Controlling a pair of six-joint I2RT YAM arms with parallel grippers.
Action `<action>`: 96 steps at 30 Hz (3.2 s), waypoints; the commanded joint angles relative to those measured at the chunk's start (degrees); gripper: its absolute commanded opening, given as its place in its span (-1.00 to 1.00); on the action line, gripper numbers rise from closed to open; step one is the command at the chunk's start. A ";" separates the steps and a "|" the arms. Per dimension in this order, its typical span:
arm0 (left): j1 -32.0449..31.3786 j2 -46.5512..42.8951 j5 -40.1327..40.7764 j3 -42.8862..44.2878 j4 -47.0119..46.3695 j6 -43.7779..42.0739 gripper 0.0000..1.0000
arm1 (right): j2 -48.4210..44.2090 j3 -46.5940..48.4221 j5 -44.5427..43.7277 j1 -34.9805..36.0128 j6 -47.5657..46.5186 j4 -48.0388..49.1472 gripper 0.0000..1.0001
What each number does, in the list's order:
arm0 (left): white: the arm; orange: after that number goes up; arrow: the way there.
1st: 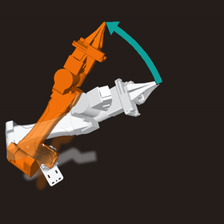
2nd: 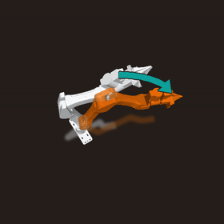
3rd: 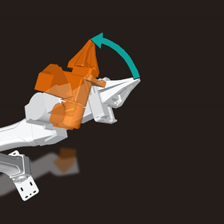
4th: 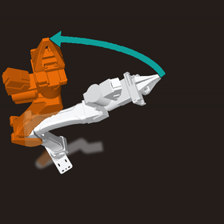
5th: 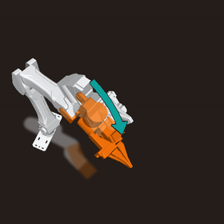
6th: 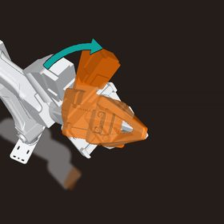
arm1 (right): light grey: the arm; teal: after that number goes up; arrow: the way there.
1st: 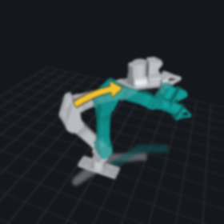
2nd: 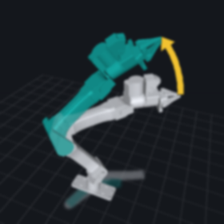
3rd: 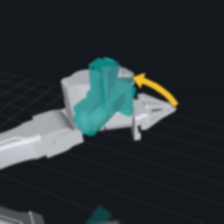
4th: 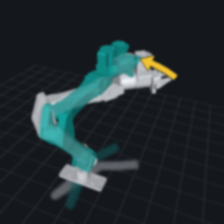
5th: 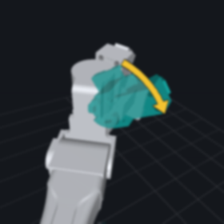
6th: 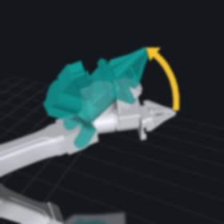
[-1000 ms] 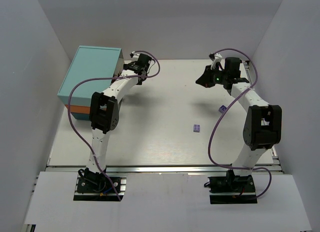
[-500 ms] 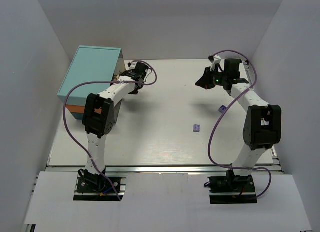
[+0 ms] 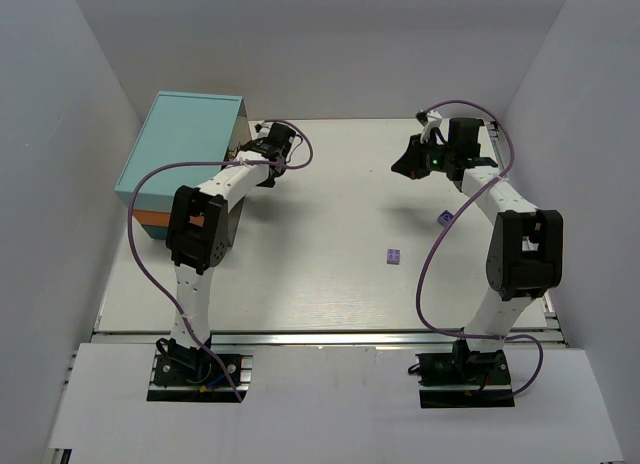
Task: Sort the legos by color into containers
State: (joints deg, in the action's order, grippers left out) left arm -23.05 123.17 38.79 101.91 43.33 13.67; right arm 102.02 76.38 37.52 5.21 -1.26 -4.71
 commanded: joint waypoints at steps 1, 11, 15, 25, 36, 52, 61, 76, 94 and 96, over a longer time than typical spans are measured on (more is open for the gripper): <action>1.33 0.05 1.64 2.42 -0.70 -0.84 0.02 | -2.70 0.88 0.54 -0.20 -1.12 -0.65 -1.00; 3.10 0.22 -0.81 -0.66 -1.76 -0.66 0.07 | -2.79 1.49 0.36 -0.20 -1.38 -1.09 -1.00; 3.10 1.10 -1.87 -1.36 -1.93 -0.40 0.03 | -2.70 1.76 0.45 -0.20 -1.21 -1.09 -1.00; 3.10 2.60 -1.96 -1.54 -1.76 0.39 -0.17 | -3.23 1.41 0.19 -0.12 -1.73 -1.62 -1.00; 1.78 -0.39 -7.22 -4.43 -4.31 -0.49 -0.39 | -3.14 1.58 0.19 -0.12 -1.73 -1.44 -1.00; -0.59 -8.12 -18.30 -12.52 -10.37 -1.72 -0.73 | -3.31 1.32 0.28 -0.20 -1.38 -1.09 -1.00; -2.17 -10.68 -28.58 -11.38 -12.83 -4.00 -0.79 | -3.76 0.53 0.01 -0.20 -1.47 -0.83 -1.00; -2.70 -14.63 -31.57 -7.87 -14.77 -0.75 0.48 | -5.16 -0.35 3.79 -0.20 -11.83 -5.39 -0.21; -3.23 -19.21 -58.08 -12.88 -21.45 1.96 -0.57 | -7.18 -0.88 -2.88 -1.96 -16.23 -17.34 -0.81; -4.28 -15.62 -66.77 -10.25 -20.40 3.37 -0.60 | -7.01 -0.18 -8.21 -2.31 -15.80 -20.76 -0.83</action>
State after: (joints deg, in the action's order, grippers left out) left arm -25.76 105.30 -10.74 88.95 24.32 15.38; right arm 96.25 73.67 35.83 3.88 -16.99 -19.38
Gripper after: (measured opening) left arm 0.209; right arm 0.087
